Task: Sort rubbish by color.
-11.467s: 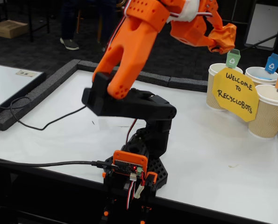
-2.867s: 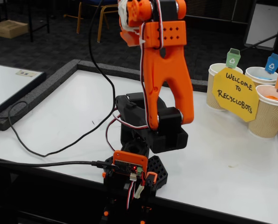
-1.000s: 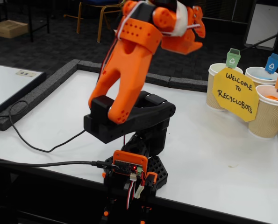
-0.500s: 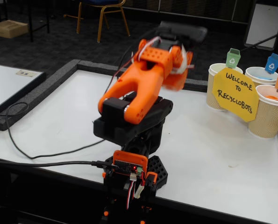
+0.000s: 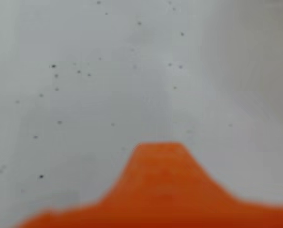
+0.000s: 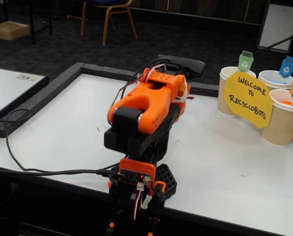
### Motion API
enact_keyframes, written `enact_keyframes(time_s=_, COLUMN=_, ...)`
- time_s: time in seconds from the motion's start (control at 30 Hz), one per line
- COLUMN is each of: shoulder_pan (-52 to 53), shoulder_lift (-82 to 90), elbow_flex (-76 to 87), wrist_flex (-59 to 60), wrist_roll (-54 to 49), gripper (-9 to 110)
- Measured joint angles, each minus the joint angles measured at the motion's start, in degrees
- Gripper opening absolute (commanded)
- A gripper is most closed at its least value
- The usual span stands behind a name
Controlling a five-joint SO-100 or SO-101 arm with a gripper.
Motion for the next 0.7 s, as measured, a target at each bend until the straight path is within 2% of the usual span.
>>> enact_keyframes(time_s=0.33, shoulder_pan=-1.6, shoulder_lift=9.3, elbow_flex=0.5, wrist_flex=10.3, wrist_roll=0.0, gripper=1)
enact_keyframes(time_s=0.7, shoulder_pan=-1.6, shoulder_lift=9.9, elbow_flex=0.5, wrist_flex=16.4, wrist_roll=0.0, gripper=0)
